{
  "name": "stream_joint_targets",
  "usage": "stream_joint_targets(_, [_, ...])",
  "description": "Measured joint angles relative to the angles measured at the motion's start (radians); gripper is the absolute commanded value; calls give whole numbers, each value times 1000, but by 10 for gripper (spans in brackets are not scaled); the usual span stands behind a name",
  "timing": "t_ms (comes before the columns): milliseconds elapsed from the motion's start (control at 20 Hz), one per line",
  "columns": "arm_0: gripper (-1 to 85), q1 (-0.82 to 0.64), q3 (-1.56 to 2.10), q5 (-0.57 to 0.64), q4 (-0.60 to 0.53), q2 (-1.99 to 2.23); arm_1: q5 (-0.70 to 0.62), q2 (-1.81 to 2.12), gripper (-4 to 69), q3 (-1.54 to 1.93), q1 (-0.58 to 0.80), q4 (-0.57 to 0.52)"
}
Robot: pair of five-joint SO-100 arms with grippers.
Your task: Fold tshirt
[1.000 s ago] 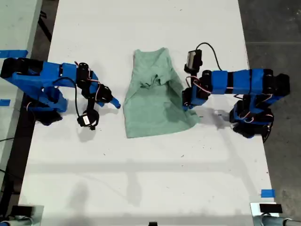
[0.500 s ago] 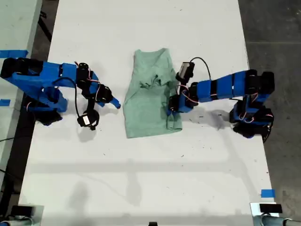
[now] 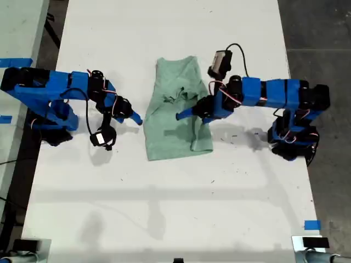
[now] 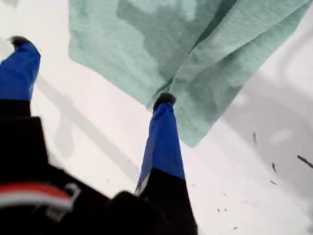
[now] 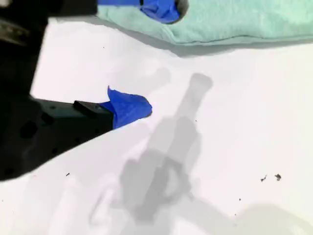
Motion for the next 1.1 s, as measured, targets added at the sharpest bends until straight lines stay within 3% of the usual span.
stream_joint_targets(150, [235,12,-80,0,20,-52,6,163,399,40,-3,95])
stream_joint_targets(500, [253,43,-307,0,55,-241,44,492,372,341,-3,95])
stream_joint_targets(800, [264,40,-310,0,-43,-482,48,546,366,377,-3,95])
stream_joint_targets(900, [184,23,-310,0,-124,-592,48,546,365,377,-3,94])
stream_joint_targets(950, [65,14,-322,-5,-156,-630,48,546,365,377,-3,89])
stream_joint_targets(1000, [1,8,-336,-5,-169,-663,48,546,363,379,-3,89])
stream_joint_targets(1100, [0,3,-371,-20,-199,-681,48,546,359,394,-8,86])
